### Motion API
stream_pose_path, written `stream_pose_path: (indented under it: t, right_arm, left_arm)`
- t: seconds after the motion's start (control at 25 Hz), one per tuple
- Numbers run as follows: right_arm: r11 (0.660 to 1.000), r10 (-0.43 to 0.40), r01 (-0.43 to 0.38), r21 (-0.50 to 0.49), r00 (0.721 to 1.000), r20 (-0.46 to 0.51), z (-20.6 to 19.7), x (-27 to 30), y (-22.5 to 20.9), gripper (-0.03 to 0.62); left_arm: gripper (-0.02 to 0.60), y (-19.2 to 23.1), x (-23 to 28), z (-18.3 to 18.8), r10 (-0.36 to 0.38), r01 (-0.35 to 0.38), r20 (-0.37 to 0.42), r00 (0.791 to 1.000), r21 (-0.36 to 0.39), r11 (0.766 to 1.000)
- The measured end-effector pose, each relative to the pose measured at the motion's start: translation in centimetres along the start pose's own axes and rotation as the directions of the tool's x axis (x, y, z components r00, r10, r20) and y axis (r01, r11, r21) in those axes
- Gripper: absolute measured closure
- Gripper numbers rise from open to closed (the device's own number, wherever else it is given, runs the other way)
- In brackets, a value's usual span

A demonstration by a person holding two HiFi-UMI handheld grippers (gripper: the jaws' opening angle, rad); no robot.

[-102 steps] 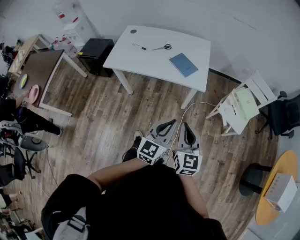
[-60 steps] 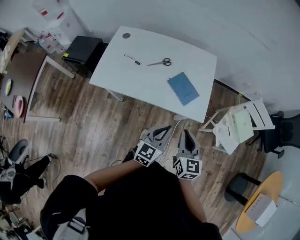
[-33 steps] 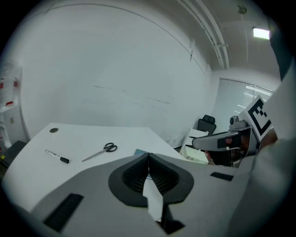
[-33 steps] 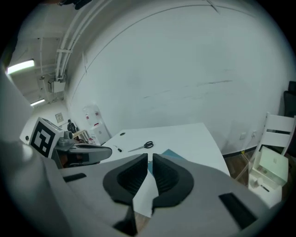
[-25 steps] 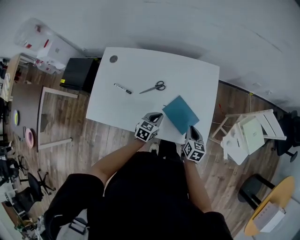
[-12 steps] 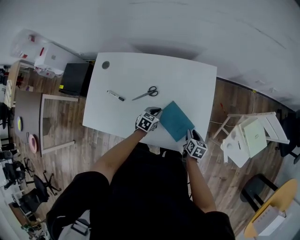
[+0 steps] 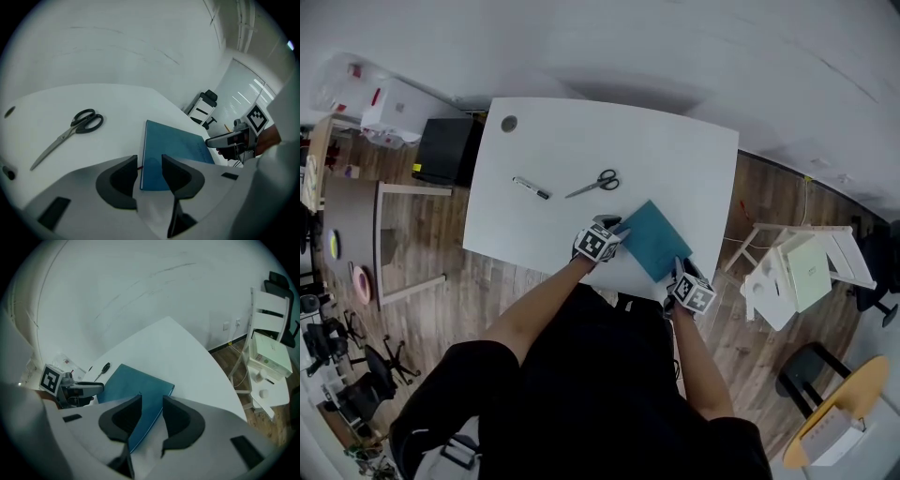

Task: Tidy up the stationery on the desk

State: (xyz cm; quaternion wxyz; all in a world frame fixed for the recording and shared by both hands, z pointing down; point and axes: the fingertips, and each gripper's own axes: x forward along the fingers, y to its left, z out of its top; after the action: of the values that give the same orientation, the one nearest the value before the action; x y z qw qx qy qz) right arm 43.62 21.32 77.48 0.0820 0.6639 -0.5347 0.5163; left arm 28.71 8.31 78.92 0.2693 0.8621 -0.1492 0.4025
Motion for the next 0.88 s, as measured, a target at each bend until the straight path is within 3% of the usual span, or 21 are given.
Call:
stream_pose_path:
  t: [0.32, 0.52, 0.6, 0.76, 0.88]
  right_arm:
    - [0.998, -0.060, 0.060, 0.005, 0.998, 0.025, -0.5, 0.5, -0.6, 0.465]
    - [0.988, -0.039, 0.033, -0.150, 0.999, -0.034, -1.3, 1.6, 3.3, 0.467]
    - [0.980, -0.086, 0.081, -0.183, 0.996, -0.021, -1.0, 1.6, 4.1, 0.465]
    - [0.966, -0.239, 0.243, -0.084, 0.969, 0.058, -0.6, 0.1, 1.7, 0.462]
    - [0.955, -0.278, 0.283, -0.087, 0.958, 0.065, -1.0, -0.5, 0.4, 0.459]
  left_arm:
    - [0.420, -0.9, -0.4, -0.9, -0.048, 0.050, -0.022, 0.999, 0.071, 0.996]
    - [0.420, -0.9, -1.1, -1.4, -0.074, 0.074, 0.000, 0.997, 0.025, 0.997]
    - [0.420, -0.8, -1.3, -1.9, -0.082, 0.082, -0.005, 0.997, 0.008, 0.997]
    - [0.420, -0.3, -1.9, -2.2, -0.082, 0.082, 0.009, 0.997, -0.008, 0.997]
    - [0.420, -0.2, -1.8, -2.3, -0.094, 0.094, 0.006, 0.996, 0.003, 0.996]
